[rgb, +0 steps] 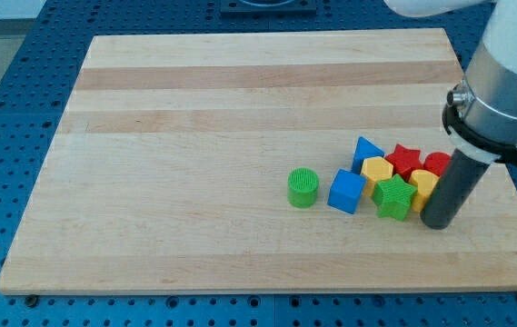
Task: Slightly touch the left of the green circle
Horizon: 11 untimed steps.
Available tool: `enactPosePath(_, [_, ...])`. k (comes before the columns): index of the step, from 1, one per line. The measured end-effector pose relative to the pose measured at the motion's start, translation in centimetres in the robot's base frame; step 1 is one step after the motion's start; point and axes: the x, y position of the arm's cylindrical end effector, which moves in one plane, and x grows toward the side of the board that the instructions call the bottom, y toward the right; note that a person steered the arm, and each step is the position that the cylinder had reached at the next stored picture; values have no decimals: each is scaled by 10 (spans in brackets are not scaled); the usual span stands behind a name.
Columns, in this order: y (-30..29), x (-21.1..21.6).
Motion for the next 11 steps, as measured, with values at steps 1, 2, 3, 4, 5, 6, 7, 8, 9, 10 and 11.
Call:
enactPosePath(1, [-7, -23])
enactPosePath(2, [-11, -32])
enactPosePath(3, [-11, -23])
enactPosePath(4, [26, 48])
enactPosePath(5, [-2, 67])
enactPosePath(6, [-85, 66])
enactPosePath(7, [-146, 68])
enactPosePath(8, [-178, 68])
enactPosePath(9, [-218, 40])
enactPosePath(10, [-227, -12])
enactPosePath(11, [-222, -21])
